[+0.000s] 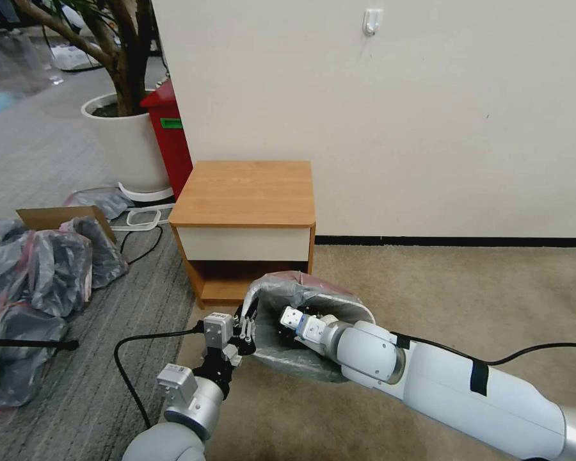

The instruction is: Pick up the garbage bag from the table and place it over the trash can.

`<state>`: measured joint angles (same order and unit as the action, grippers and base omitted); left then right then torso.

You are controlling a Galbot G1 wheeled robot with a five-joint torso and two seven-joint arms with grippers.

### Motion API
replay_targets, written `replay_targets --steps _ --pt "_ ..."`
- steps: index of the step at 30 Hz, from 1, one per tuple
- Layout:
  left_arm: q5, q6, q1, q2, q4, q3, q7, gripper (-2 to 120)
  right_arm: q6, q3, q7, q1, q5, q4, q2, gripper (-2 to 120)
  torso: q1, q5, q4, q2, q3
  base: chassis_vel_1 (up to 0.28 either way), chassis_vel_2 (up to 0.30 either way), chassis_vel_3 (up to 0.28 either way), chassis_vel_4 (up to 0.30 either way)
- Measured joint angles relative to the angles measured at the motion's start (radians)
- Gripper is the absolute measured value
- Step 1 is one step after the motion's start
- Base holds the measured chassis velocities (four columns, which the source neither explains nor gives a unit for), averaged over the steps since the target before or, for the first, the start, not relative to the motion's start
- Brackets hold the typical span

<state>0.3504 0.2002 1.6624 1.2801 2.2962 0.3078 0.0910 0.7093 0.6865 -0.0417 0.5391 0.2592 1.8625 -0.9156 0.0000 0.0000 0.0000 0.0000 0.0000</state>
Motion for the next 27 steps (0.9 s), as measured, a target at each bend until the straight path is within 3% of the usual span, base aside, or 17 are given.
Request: replay_targets --steps 9,15,21,24,27 --pt "0.009 0.001 -0.001 0.005 -0.012 0.002 0.001 7 0.000 -0.002 -0.007 0.005 0.006 0.014 -0.001 0 0.000 0.0002 0.0000 0.000 0.000 0.000 0.000 0.000 0.000" --pt "0.071 0.007 -0.021 0.015 -0.081 0.029 0.028 7 -0.001 -0.047 -0.010 0.013 0.110 0.112 0.048 0 0.000 0.0000 0.0001 0.000 0.000 0.000 0.000 0.000 0.000" --pt "0.162 0.030 -0.048 0.022 -0.141 0.036 0.076 7 -0.002 -0.136 -0.032 0.083 0.257 0.212 0.078 0 0.000 0.0001 0.0001 0.000 0.000 0.000 0.000 0.000 0.000" --pt "0.268 0.061 -0.070 0.028 -0.179 0.031 0.131 7 -0.004 -0.267 -0.046 0.176 0.380 0.298 0.108 0 0.000 -0.0001 0.0001 0.000 0.000 0.000 0.000 0.000 0.000" --pt "0.329 0.082 -0.074 0.031 -0.187 0.031 0.163 7 -0.028 -0.344 -0.057 0.247 0.419 0.340 0.132 0 0.000 0.0001 -0.0001 0.000 0.000 0.000 0.000 0.000 0.000"
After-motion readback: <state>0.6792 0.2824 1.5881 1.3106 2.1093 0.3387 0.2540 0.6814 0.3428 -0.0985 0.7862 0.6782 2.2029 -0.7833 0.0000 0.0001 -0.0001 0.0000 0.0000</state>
